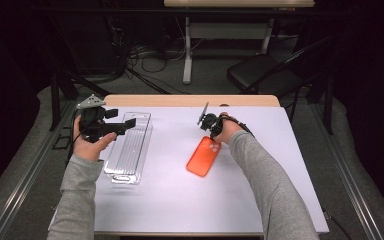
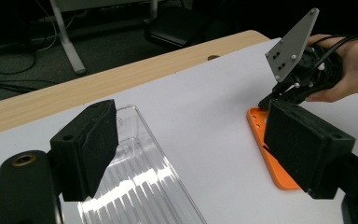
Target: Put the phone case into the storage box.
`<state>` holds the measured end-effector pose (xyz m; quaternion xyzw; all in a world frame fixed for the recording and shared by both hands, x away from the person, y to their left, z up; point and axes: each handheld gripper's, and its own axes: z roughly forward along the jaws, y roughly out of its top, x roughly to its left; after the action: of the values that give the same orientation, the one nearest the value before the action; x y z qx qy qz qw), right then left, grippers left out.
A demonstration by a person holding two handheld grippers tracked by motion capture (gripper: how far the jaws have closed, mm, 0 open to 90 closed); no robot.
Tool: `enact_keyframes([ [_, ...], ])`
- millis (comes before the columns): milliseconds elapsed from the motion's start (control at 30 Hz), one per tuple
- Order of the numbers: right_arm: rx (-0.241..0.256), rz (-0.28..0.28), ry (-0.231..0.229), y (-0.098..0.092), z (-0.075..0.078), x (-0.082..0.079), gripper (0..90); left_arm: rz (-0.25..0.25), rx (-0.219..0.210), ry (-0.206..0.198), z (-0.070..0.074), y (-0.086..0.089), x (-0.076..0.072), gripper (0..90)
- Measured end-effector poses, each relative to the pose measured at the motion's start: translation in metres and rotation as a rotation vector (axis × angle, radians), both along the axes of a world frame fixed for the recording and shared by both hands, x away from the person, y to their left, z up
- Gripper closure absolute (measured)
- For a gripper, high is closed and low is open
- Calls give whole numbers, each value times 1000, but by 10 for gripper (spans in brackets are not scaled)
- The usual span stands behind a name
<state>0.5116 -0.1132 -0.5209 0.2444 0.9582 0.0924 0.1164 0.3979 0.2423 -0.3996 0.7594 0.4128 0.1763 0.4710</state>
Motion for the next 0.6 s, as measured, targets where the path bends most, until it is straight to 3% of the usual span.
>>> enact_keyframes([
  [400, -1, 3, 5, 0, 4, -2, 900, 2, 2, 2, 0, 0, 0, 179],
  [600, 23, 9, -9, -2, 7, -4, 900, 4, 1, 1, 0, 0, 0, 179],
])
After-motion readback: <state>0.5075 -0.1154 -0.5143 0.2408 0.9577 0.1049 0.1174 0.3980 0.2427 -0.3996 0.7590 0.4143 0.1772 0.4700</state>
